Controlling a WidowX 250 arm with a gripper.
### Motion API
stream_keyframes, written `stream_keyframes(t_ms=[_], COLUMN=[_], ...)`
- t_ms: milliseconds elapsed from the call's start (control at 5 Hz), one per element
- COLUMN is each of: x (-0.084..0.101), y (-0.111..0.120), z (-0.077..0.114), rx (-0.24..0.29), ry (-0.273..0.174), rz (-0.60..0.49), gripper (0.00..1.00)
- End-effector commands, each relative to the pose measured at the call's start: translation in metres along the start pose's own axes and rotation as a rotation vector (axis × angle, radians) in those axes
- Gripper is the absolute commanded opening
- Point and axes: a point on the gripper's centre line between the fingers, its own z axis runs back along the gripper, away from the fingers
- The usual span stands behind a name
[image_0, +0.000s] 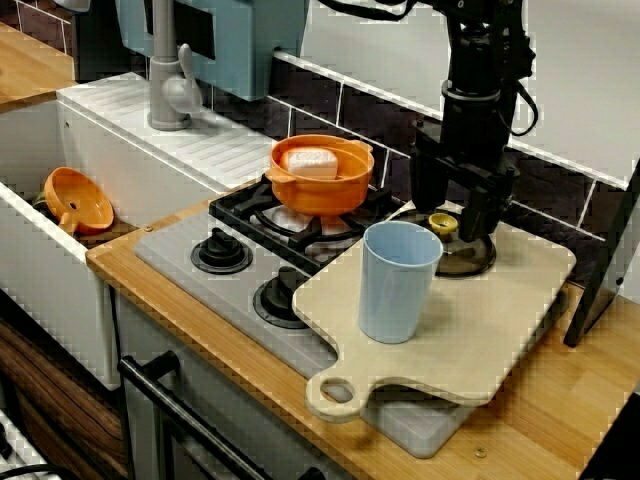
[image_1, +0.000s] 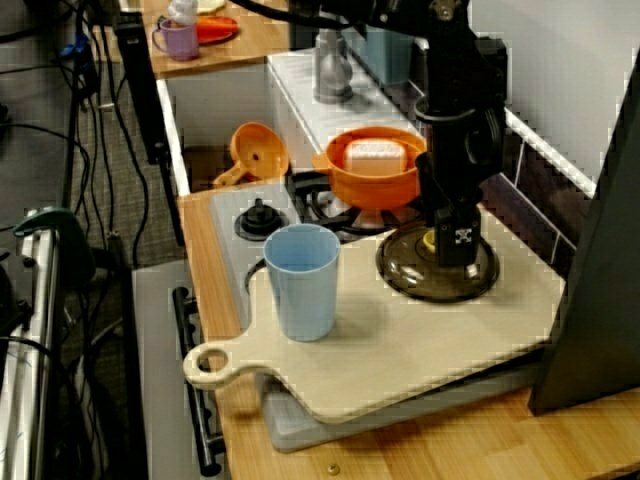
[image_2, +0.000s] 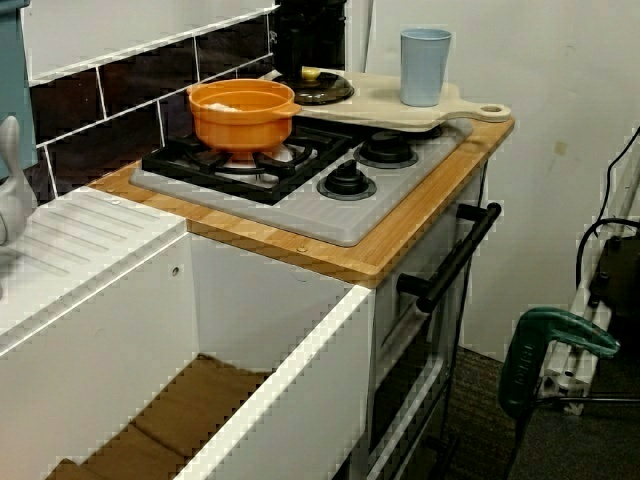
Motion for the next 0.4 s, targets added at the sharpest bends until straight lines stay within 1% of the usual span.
stream_keyframes(t_ms=[0, 200], x=[0.0050, 0.0007], y=[0.0011, 0.0025], z=[0.0200, 0.0266], rx=[0.021, 0.020], ry=[-0.061, -0.072], rz=[-0.014, -0.024], gripper=[0.00, 0.00])
